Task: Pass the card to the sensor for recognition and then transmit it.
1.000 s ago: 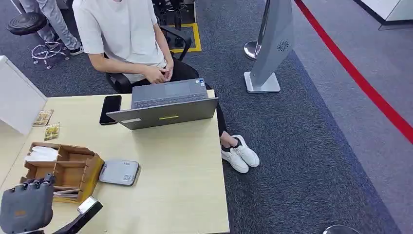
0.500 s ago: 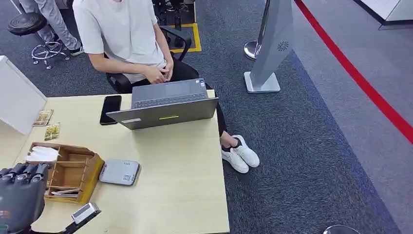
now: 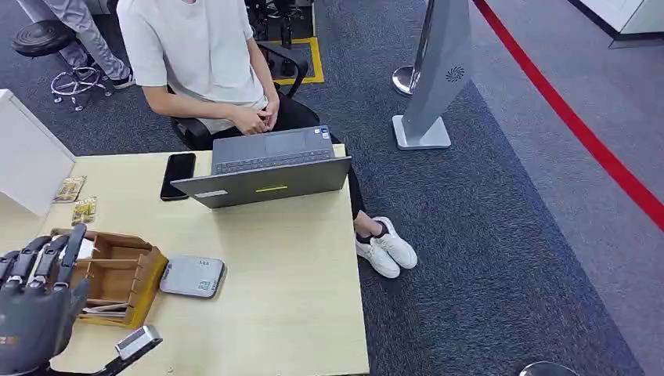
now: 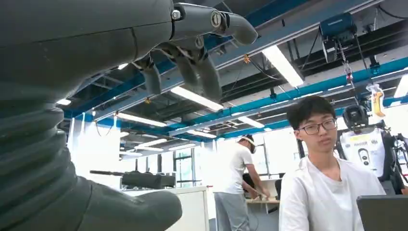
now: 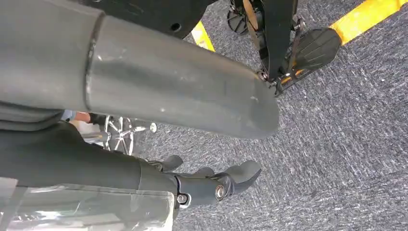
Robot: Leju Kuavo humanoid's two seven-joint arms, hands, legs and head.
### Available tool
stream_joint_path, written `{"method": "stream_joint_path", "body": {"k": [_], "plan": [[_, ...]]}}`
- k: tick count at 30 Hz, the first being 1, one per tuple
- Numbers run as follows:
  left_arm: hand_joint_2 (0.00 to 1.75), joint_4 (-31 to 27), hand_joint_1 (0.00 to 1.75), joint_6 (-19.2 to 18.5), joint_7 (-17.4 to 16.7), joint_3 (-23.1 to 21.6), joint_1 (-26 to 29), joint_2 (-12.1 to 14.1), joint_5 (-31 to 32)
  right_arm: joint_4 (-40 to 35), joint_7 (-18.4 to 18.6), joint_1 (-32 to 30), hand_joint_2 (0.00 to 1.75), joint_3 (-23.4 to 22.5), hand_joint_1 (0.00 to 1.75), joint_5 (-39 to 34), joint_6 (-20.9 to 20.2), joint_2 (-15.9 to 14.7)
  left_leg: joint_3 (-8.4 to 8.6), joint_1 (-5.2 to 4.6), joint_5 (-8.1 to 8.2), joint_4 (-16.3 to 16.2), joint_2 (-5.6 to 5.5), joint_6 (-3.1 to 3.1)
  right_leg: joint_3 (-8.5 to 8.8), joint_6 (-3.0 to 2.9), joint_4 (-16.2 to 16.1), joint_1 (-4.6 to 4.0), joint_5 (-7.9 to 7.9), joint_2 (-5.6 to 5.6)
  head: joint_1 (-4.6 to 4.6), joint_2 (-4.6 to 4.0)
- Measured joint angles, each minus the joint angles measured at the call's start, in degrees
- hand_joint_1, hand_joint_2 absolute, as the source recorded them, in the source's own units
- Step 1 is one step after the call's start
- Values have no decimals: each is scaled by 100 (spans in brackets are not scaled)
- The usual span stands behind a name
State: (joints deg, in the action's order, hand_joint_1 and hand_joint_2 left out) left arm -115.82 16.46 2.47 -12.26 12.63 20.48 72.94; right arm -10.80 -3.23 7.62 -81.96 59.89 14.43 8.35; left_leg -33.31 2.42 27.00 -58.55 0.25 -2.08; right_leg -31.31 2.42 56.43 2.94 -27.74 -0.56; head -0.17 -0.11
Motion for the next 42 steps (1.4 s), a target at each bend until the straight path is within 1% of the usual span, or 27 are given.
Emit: {"method": "stream_joint_path", "body": {"k": [3, 6, 11, 16, 18, 22, 25, 31, 35, 40, 42], "plan": [[175, 0, 0, -4, -2, -9, 4, 9, -2, 0, 0, 0, 0, 0, 0, 0, 0, 0, 0, 0, 0, 0, 0, 0, 0, 0, 0, 0, 0, 0, 0, 0], [175, 0, 0, -96, -44, -13, 14, 44, -13, 0, 0, 0, 0, 0, 0, -2, 0, 0, 0, 0, 0, 0, 0, 0, 0, 0, 0, 0, 0, 0, 0, 0], [175, 2, 0, -418, -125, -15, 22, 160, -31, 0, 0, -1, 0, -7, 0, -7, 0, 0, 0, 0, 0, 0, 0, 0, 0, 0, 0, 0, 0, 0, 0, 0], [175, 44, 0, -772, -260, -17, 28, 383, -147, 0, 2, -1, 0, -31, 0, -7, 0, 0, 0, 0, 0, 0, 0, 0, 0, 0, 0, 0, 0, 0, 2, 0], [175, 103, 0, -929, -321, -17, 27, 474, -245, 0, 2, 0, 0, -33, 0, -4, 0, 0, 0, 1, 0, 0, 0, 0, 0, 0, 0, 0, 0, 0, 0, 0], [175, 297, 0, -1143, -398, -15, 15, 577, -398, 0, 11, 0, 0, -31, 0, 2, -2, 0, 0, 0, 0, 0, 0, 0, 0, 0, 0, 0, 0, 0, 0, 0], [175, 464, 0, -1226, -420, -15, 2, 630, -463, 0, 13, 0, 0, -31, 0, 4, -2, 0, 0, 0, 0, 0, 0, 0, 0, 0, 0, 0, 0, 0, 0, 0], [175, 717, 0, -1266, -452, -15, -24, 675, -531, 0, 15, 0, 0, -31, 0, 9, -2, 0, 0, 0, 0, 0, 0, 0, -1, 0, 0, 0, 0, 0, 2, 0], [175, 811, 0, -1351, -470, -15, -47, 710, -575, 0, 20, 0, 0, -31, 0, 13, -2, 0, 0, 0, 0, 0, 0, 0, -1, 0, 0, 0, 0, 0, 2, 0], [175, 828, 0, -1366, -474, -15, -47, 719, -588, 0, 22, 0, 0, -31, 0, 13, -2, 0, 0, 0, 0, 0, 0, 0, -1, 0, 0, 0, 0, 0, 0, 0], [175, 944, 0, -1473, -483, -15, -53, 807, -686, 0, 35, 0, 0, -28, 0, 35, 0, 0, 0, 1, 0, 0, 0, 0, 0, 0, 0, 0, 0, 0, 2, 0]]}}
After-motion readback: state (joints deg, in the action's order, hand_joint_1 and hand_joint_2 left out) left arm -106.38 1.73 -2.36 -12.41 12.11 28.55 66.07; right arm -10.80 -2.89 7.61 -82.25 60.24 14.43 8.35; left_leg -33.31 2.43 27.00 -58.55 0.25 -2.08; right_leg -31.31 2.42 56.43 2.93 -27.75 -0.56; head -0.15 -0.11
